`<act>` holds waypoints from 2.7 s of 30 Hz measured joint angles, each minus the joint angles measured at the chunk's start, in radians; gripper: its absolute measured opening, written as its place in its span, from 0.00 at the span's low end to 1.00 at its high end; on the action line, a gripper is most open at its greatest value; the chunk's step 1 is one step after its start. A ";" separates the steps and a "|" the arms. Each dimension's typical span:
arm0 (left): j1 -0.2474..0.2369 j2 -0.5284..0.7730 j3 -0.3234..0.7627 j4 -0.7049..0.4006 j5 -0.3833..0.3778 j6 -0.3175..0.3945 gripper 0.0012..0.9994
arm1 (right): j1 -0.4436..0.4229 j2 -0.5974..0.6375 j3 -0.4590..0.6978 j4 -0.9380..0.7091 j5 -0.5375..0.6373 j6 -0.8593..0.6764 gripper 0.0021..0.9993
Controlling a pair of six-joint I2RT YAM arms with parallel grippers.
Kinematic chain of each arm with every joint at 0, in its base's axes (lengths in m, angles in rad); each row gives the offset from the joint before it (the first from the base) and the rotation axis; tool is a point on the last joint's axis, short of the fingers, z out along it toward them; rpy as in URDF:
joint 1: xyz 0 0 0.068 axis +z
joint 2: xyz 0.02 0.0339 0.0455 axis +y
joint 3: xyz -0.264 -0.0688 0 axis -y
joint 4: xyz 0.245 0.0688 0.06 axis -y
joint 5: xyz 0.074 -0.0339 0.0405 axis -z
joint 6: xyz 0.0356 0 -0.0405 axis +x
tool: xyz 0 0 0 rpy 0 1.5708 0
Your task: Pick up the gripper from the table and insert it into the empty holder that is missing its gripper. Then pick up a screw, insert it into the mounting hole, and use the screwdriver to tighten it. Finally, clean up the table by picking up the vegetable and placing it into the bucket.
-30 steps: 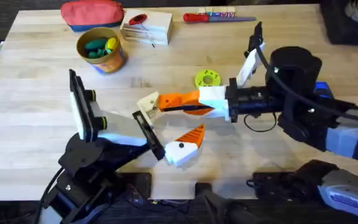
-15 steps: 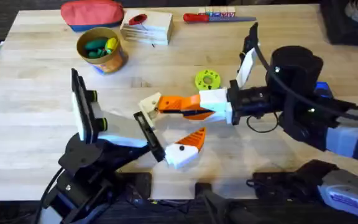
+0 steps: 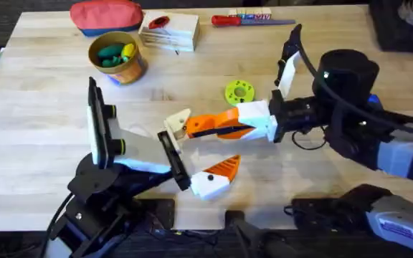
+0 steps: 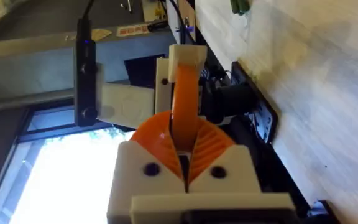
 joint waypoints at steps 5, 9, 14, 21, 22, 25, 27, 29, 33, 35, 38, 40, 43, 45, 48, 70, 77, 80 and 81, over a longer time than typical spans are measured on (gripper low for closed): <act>0.000 0.000 0.000 0.000 0.023 0.000 0.99 | 0.000 0.000 0.000 -0.001 0.016 -0.008 0.00; 0.000 0.000 0.000 0.000 0.031 0.000 0.99 | 0.000 0.000 0.000 -0.003 0.039 -0.012 0.00; 0.000 0.000 0.000 -0.001 0.028 -0.002 0.99 | 0.012 0.026 0.000 0.006 0.062 -0.016 0.00; 0.001 0.002 0.000 -0.002 0.038 -0.020 0.99 | 0.061 0.116 0.027 0.048 0.075 -0.019 0.00; 0.002 0.002 0.000 -0.002 0.037 -0.019 0.99 | 0.065 0.129 0.037 0.053 0.075 -0.019 0.00; 0.005 0.002 0.000 -0.002 0.033 -0.019 0.99 | 0.070 0.169 0.068 0.053 0.070 -0.023 0.00; 0.009 0.002 0.000 -0.002 0.024 -0.019 0.99 | 0.070 0.193 0.090 0.052 0.067 -0.027 0.00; 0.012 0.002 0.000 -0.002 0.013 -0.019 0.99 | 0.071 0.223 0.116 0.051 0.063 -0.030 0.00; 0.016 0.002 0.000 -0.003 -0.004 -0.019 0.99 | 0.074 0.291 0.166 0.050 0.059 -0.040 0.00; 0.020 0.002 0.000 -0.004 -0.026 -0.019 0.99 | 0.081 0.323 0.194 0.051 0.059 -0.043 0.00; 0.029 0.002 0.000 -0.005 -0.064 -0.020 0.99 | 0.095 0.366 0.234 0.051 0.064 -0.049 0.00; 0.033 0.002 0.000 -0.005 -0.085 -0.020 0.99 | 0.103 0.384 0.254 0.051 0.068 -0.055 0.00; 0.034 0.002 0.000 -0.005 -0.102 -0.019 0.99 | 0.107 0.396 0.266 0.052 0.072 -0.069 0.00; 0.034 0.002 0.000 -0.005 -0.103 -0.019 0.99 | 0.107 0.396 0.266 0.051 0.070 -0.076 0.00; 0.034 0.002 0.000 -0.005 -0.102 -0.019 0.99 | 0.104 0.397 0.266 0.050 0.058 -0.094 0.00; -0.003 0.002 0.000 -0.001 0.033 0.004 0.99 | 0.077 0.407 0.268 0.066 -0.089 -0.159 0.70; -0.003 0.002 0.000 -0.001 0.042 0.005 0.99 | 0.041 0.407 0.268 0.066 -0.067 -0.246 0.99; -0.003 0.002 0.000 -0.001 0.042 0.005 0.99 | -0.015 0.408 0.280 0.063 -0.035 -0.316 0.99; -0.003 0.002 0.000 -0.001 0.042 0.005 0.99 | -0.036 0.408 0.290 0.060 -0.025 -0.338 0.99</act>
